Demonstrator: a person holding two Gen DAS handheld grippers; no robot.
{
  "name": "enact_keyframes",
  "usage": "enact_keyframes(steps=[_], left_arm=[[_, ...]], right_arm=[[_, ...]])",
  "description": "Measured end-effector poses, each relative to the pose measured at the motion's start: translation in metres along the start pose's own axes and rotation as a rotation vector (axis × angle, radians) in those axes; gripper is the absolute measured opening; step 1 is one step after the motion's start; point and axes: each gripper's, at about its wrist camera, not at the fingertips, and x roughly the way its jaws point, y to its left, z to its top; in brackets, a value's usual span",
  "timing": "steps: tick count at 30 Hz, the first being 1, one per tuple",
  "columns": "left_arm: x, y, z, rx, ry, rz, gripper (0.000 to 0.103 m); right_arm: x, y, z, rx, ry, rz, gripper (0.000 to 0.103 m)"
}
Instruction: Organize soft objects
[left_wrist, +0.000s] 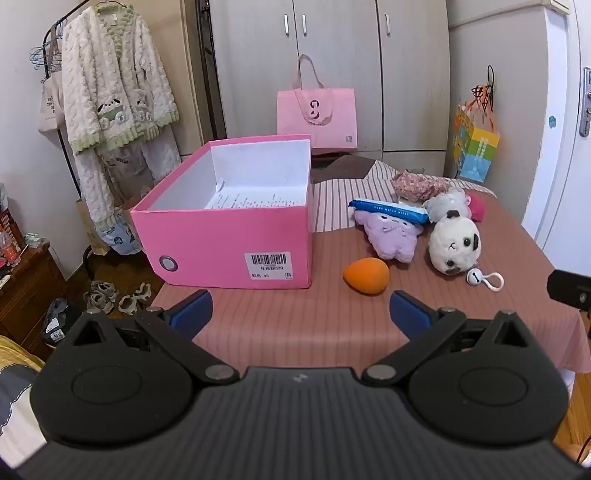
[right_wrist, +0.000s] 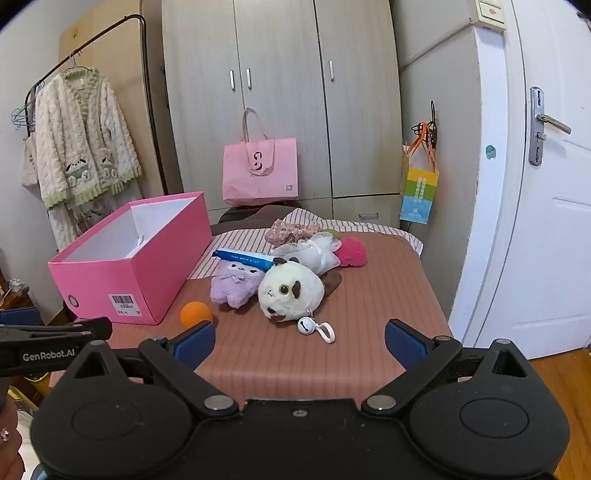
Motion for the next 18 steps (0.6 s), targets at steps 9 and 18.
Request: enact_keyframes(steps=[9, 18], left_arm=[[0.008, -0.003, -0.012, 0.016, -0.022, -0.033, 0.103], [-0.001, -0.004, -0.007, 0.023, -0.033, -0.031, 0.103]], right_arm=[[0.001, 0.001, 0.000, -0.003, 0.005, -0.001, 0.100], [0.002, -0.001, -0.003, -0.007, 0.005, 0.006, 0.100]])
